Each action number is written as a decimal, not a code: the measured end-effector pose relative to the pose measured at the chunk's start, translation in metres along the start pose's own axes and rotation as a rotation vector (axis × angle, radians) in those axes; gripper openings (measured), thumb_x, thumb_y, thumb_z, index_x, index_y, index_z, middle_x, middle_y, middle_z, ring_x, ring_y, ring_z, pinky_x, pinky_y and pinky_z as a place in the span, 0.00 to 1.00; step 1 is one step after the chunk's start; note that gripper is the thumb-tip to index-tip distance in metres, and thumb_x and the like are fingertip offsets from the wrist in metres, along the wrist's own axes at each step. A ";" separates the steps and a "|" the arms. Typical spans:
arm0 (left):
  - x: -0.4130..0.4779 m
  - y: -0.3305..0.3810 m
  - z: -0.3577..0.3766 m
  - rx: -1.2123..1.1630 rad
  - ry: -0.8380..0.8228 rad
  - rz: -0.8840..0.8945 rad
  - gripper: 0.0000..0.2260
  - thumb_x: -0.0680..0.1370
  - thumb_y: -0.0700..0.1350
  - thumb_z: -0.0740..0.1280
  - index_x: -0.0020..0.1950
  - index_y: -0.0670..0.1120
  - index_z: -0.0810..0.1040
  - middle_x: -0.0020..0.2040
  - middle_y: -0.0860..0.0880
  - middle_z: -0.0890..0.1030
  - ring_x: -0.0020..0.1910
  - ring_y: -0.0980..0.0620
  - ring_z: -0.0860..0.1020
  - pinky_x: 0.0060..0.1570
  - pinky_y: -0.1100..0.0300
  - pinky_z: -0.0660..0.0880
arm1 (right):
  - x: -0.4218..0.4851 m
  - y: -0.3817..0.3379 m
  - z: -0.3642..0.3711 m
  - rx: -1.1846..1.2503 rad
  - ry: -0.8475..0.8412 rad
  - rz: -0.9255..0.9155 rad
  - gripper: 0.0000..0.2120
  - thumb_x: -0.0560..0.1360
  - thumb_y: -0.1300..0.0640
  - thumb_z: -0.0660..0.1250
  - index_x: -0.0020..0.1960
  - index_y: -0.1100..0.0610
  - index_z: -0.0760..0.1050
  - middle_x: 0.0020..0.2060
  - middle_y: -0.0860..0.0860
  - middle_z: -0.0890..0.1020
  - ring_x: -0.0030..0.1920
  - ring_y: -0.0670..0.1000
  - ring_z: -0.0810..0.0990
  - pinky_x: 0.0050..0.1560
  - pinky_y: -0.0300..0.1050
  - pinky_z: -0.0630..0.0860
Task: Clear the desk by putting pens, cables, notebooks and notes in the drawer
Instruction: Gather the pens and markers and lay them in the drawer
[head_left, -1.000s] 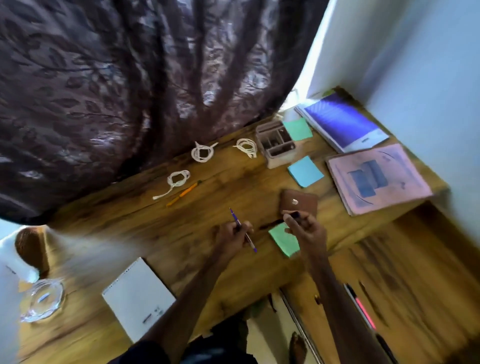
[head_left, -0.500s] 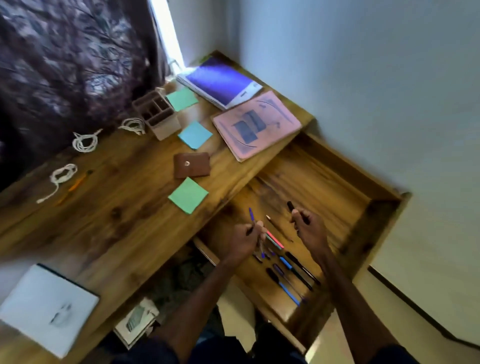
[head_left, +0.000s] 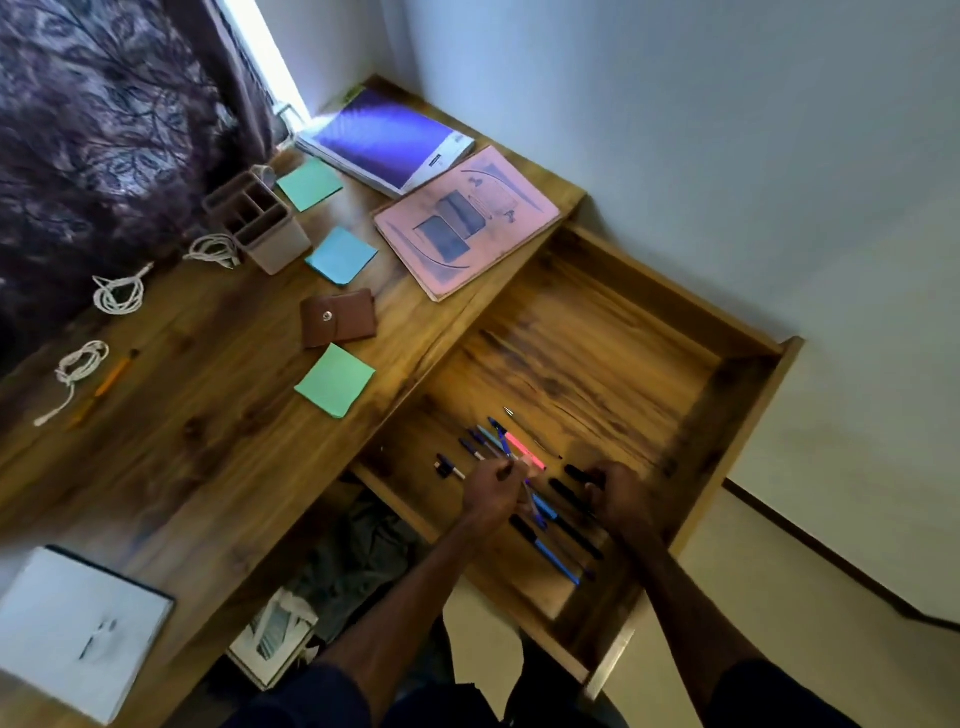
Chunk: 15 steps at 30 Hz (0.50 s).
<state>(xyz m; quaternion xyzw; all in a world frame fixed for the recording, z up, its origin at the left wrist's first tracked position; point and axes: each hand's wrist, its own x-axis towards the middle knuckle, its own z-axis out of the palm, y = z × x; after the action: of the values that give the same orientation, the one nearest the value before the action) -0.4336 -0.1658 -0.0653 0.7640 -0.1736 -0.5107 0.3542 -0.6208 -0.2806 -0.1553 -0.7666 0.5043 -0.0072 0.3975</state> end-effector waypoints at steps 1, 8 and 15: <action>0.002 -0.001 -0.001 0.003 -0.003 -0.009 0.15 0.83 0.52 0.64 0.47 0.42 0.81 0.39 0.42 0.85 0.34 0.53 0.84 0.37 0.61 0.82 | -0.002 -0.004 0.000 -0.025 0.012 0.044 0.14 0.74 0.55 0.66 0.56 0.58 0.83 0.47 0.54 0.85 0.49 0.53 0.84 0.48 0.37 0.71; 0.008 -0.009 -0.003 -0.049 -0.011 -0.050 0.15 0.82 0.51 0.66 0.52 0.39 0.81 0.43 0.41 0.85 0.42 0.47 0.86 0.46 0.51 0.84 | -0.002 -0.016 0.005 -0.095 0.017 0.112 0.08 0.74 0.65 0.67 0.50 0.58 0.82 0.43 0.53 0.84 0.46 0.53 0.83 0.45 0.44 0.77; 0.008 -0.009 -0.002 -0.089 -0.039 -0.080 0.12 0.81 0.50 0.66 0.54 0.41 0.81 0.45 0.43 0.85 0.43 0.49 0.86 0.44 0.56 0.84 | 0.000 -0.010 0.007 -0.092 0.001 0.117 0.13 0.77 0.64 0.64 0.56 0.51 0.80 0.49 0.48 0.82 0.49 0.47 0.82 0.45 0.39 0.77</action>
<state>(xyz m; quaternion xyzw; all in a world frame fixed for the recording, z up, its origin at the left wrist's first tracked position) -0.4295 -0.1640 -0.0769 0.7438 -0.1270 -0.5463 0.3635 -0.6101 -0.2751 -0.1535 -0.7534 0.5480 0.0390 0.3613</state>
